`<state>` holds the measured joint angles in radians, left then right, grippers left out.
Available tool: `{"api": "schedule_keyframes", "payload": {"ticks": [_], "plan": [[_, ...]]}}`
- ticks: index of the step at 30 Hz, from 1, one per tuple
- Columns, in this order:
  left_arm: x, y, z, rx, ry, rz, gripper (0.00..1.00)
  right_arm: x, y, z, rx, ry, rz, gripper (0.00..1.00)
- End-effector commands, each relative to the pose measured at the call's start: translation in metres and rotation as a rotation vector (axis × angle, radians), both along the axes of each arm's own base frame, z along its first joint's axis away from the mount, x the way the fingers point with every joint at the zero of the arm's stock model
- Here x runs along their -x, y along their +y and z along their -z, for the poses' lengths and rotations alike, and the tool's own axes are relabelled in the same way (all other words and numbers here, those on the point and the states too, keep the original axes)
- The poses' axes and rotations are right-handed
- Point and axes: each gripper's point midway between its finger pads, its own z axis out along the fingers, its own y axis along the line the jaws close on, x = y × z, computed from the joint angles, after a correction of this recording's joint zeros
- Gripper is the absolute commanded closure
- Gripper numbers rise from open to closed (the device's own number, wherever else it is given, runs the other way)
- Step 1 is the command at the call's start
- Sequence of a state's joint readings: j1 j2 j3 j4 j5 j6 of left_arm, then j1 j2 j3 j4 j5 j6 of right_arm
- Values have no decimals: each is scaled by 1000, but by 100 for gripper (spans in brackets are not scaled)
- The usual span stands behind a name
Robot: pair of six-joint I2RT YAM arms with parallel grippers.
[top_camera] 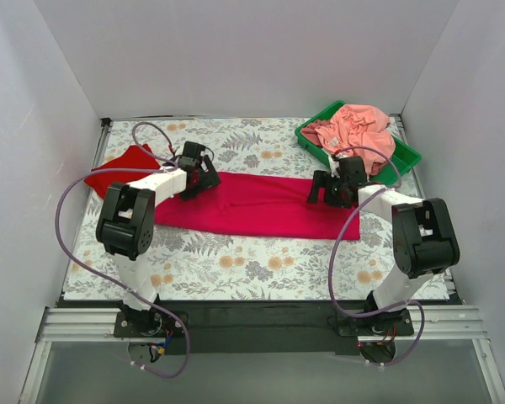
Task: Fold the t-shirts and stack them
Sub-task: Fold the tshirt
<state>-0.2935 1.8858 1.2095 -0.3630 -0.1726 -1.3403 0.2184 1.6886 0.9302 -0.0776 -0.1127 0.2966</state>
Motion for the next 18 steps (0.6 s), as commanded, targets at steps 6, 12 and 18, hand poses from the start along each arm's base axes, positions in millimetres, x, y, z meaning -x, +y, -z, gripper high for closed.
{"api": "schedule_keyframes", "payload": {"ticks": [6,12,18], "plan": [[-40,-87,32,96,55,228,13,107,6,28,-32,158,-3,2],[-90,-158,25,182,9,355,13,208,57,23,-144,226,-188,2],[-119,-212,50,315,15,384,12,263,101,3,-222,241,-411,2]]}}
